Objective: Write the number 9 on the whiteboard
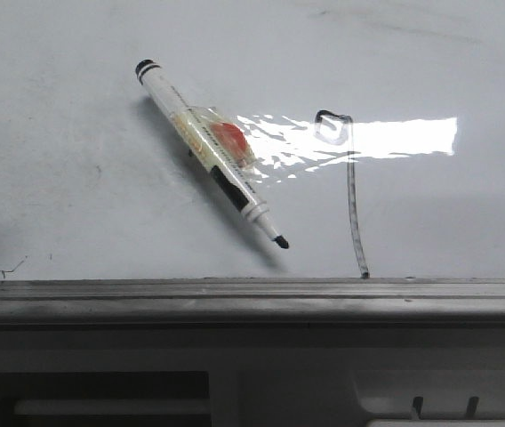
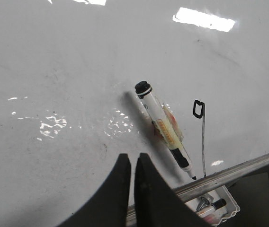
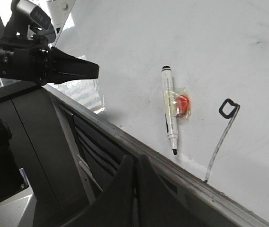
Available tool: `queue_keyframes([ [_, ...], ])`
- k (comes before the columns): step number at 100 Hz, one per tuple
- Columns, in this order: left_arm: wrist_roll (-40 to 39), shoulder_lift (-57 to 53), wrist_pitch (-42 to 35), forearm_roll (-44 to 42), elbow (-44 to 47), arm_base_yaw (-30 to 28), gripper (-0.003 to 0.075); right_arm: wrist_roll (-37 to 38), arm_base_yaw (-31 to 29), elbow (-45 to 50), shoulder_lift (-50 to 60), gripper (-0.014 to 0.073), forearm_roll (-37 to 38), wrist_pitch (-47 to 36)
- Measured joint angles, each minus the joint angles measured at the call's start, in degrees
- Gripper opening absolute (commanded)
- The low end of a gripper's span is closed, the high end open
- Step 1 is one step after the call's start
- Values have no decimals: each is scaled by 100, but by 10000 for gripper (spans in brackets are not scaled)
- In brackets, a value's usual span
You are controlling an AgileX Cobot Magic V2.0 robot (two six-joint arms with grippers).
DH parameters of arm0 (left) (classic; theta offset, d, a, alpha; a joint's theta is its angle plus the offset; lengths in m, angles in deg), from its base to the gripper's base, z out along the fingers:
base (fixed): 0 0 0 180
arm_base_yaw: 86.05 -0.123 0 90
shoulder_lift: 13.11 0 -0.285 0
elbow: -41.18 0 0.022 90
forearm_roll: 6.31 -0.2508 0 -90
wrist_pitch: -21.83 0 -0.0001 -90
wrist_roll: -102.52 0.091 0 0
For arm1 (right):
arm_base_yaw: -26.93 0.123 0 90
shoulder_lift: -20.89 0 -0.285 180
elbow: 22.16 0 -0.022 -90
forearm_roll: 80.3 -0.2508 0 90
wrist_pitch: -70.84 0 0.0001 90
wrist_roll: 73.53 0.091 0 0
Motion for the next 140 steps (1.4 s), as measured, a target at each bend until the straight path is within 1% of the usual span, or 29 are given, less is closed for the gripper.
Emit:
queue_keyframes([
  [9,0,0,16,0,14,0,-18,0,0,0,0,-45,0,0],
  [26,0,-14,32,0,307,0,-18,0,0,0,0,-45,-3,0],
  [32,-19,-80,87,-288,448,0,-19,0,0,0,0,-45,-3,0],
  [37,-171,-144,274,-998,588,-38,-19,0,0,0,0,-45,-3,0],
  [40,-353,-187,374,-1699,677,-81,-19,0,0,0,0,-45,-3,0],
  [44,-755,-277,529,-2466,762,-189,-19,0,0,0,0,-45,-3,0],
  [49,-1310,-405,650,-3671,884,-393,-19,0,0,0,0,-45,-3,0],
  [56,-2103,-637,778,-4861,1090,-826,-18,0,0,0,0,-45,-3,0],
  [63,-2760,-932,917,-5621,1332,-1364,-18,0,0,0,0,-45,-3,0],
  [75,-3754,-1504,1191,-6656,1748,-2318,-19,0,0,0,0,-45,-3,0],
  [81,-4484,-1810,1299,-7291,1910,-2772,-19,0,0,0,0,-45,-3,0],
  [94,-6225,-2502,1396,-8973,2278,-3490,-18,0,0,0,0,-45,-3,0],
  [103,-7078,-2977,1564,-9854,2278,-3914,-19,0,0,0,0,-45,-3,0],
  [108,-7400,-3291,1827,-10126,2278,-4140,-18,0,0,0,0,-45,-3,0],
  [113,-7546,-3529,2158,-10272,2278,-4356,-18,0,0,0,0,-45,-3,0],
  [126,-7680,-3789,3244,-10408,2278,-4854,-18,0,0,0,0,-45,-13,0],
  [131,-7692,-3789,3435,-10431,2278,-4992,-18,0,0,0,0,-45,-13,0],
  [140,-7702,-3789,3461,-10441,2278,-5182,-18,0,0,0,0,-45,-13,0],
])
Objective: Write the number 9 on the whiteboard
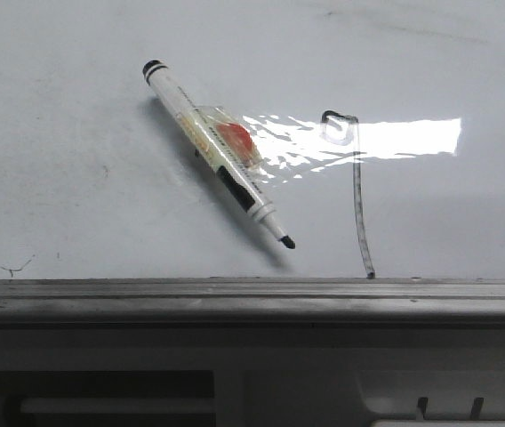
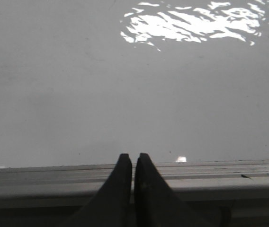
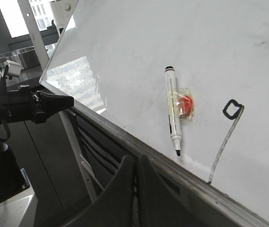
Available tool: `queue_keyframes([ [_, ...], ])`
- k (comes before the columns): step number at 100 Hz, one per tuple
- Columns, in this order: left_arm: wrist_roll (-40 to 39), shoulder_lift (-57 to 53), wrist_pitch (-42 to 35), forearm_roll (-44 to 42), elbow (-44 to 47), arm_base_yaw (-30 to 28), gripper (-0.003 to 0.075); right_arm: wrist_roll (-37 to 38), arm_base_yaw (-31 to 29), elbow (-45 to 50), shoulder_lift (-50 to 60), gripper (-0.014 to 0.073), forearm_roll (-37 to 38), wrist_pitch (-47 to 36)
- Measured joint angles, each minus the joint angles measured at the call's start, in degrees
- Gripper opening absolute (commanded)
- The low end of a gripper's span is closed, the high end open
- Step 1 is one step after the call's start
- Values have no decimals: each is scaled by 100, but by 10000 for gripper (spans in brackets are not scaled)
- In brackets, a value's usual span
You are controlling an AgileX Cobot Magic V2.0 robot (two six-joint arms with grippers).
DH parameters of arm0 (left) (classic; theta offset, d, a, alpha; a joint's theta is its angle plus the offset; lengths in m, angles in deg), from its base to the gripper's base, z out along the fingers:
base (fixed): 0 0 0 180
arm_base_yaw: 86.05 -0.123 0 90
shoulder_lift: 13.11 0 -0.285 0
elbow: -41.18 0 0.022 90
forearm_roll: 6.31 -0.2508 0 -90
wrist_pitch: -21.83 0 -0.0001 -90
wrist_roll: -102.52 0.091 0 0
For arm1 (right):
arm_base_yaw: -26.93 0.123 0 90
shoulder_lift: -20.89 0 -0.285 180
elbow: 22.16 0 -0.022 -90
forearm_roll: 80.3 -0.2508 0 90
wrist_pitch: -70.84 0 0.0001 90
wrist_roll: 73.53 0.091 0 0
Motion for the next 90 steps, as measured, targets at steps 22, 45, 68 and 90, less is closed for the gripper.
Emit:
queue_keyframes([
  [22,-3,0,0,0,0,-82,-18,0,0,0,0,-45,0,0],
  [45,-3,0,0,0,0,-82,-18,0,0,0,0,-45,0,0],
  [68,-3,0,0,0,0,-82,-18,0,0,4,0,-45,0,0],
  [90,-3,0,4,0,0,-82,-18,814,-495,320,0,-45,2332,-671],
])
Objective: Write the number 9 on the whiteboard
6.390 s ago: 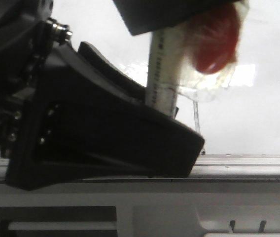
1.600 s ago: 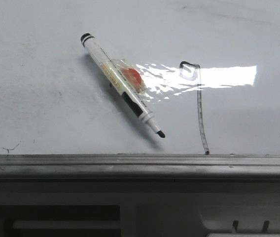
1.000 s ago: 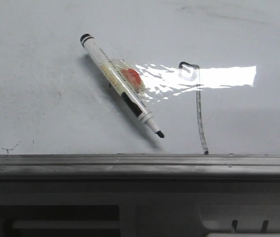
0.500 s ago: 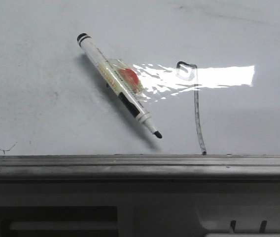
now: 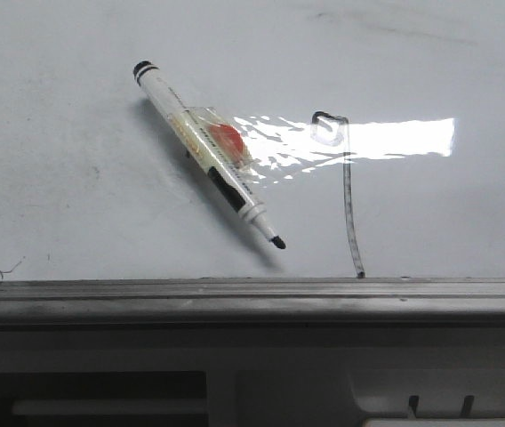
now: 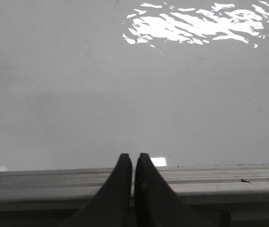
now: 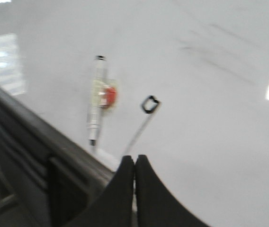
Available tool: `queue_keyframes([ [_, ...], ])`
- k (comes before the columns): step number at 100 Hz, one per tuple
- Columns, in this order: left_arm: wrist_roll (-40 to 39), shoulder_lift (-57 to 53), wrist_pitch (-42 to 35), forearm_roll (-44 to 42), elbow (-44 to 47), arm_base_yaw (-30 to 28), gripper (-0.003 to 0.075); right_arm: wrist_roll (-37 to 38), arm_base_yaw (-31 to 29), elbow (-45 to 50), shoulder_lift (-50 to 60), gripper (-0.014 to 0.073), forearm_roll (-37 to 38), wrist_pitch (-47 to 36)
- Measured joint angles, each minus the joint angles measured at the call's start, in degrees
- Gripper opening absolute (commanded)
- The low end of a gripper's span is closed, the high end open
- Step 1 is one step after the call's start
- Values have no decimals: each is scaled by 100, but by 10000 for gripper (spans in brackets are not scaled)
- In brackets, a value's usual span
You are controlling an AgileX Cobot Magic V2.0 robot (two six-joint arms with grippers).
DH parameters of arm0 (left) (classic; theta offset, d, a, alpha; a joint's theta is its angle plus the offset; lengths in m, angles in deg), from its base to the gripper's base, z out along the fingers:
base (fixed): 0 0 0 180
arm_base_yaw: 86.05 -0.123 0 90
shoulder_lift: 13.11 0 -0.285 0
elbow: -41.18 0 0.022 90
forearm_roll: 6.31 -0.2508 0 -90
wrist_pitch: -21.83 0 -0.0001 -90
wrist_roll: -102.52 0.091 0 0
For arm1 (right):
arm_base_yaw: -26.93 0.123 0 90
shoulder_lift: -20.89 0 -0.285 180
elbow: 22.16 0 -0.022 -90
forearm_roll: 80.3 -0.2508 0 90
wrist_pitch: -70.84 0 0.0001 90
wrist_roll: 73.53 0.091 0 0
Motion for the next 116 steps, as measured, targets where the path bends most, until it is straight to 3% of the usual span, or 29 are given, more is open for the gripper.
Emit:
queue_keyframes([
  [17,0,0,0,0,0,0,-18,2562,-1090,518,0,-45,2422,-421],
  [30,0,0,0,0,0,0,-18,3401,-1821,930,0,-45,3092,-718],
  [46,0,0,0,0,0,0,-18,3547,-2167,930,117,-45,3239,-539],
  [63,-10,0,0,0,0,0,-18,3586,-2201,930,259,-45,3261,360],
  [116,-10,0,0,0,0,0,-18,3598,-2201,930,259,-45,3274,357],
])
